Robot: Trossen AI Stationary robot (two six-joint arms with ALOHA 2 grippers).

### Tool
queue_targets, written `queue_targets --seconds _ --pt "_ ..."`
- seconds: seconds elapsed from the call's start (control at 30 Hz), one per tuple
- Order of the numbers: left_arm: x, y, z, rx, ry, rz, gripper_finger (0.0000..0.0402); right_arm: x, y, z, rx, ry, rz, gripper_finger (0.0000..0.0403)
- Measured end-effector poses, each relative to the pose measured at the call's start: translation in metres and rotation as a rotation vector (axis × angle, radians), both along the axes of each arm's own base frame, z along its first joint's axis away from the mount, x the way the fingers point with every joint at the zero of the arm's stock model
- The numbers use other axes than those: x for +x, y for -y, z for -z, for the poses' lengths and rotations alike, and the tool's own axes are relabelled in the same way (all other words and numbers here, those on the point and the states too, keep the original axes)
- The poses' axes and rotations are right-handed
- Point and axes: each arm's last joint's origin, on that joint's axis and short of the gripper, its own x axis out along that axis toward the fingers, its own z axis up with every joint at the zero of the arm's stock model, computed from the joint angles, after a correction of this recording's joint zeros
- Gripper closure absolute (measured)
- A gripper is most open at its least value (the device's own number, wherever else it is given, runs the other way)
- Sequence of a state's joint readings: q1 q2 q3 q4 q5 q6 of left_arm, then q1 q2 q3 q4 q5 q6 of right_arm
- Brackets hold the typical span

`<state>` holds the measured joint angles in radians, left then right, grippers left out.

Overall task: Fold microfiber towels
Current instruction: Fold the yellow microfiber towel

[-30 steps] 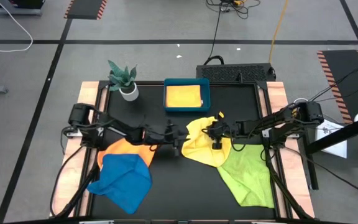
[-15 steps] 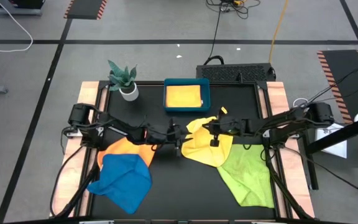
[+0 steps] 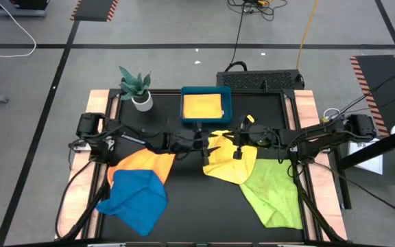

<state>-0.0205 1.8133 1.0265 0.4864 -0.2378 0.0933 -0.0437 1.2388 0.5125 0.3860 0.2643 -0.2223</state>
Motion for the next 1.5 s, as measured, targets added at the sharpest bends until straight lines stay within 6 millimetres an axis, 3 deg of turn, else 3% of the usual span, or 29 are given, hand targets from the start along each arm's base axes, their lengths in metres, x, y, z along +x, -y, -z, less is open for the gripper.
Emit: queue_targets --seconds 0.27,0.5,0.97,1.3,1.5 --pt "0.006 -0.012 -0.010 -0.012 -0.041 -0.085 0.0151 0.001 0.000 -0.003 0.004 0.034 -0.012 0.0402" --pt "0.006 -0.012 -0.010 -0.008 -0.043 -0.083 0.0151 0.010 -0.001 -0.022 0.011 0.122 -0.058 0.0403" --pt "0.005 -0.012 -0.007 0.050 -0.091 -0.077 0.0151 0.019 -0.002 -0.041 -0.006 0.078 -0.068 0.0403" --pt "0.002 -0.015 -0.008 0.145 -0.140 -0.167 0.0151 0.025 -0.009 -0.054 -0.023 0.041 -0.104 0.0403" --pt "-0.002 -0.010 -0.024 0.179 -0.095 -0.146 0.0190 0.026 -0.010 -0.058 -0.025 0.027 -0.107 0.0403"
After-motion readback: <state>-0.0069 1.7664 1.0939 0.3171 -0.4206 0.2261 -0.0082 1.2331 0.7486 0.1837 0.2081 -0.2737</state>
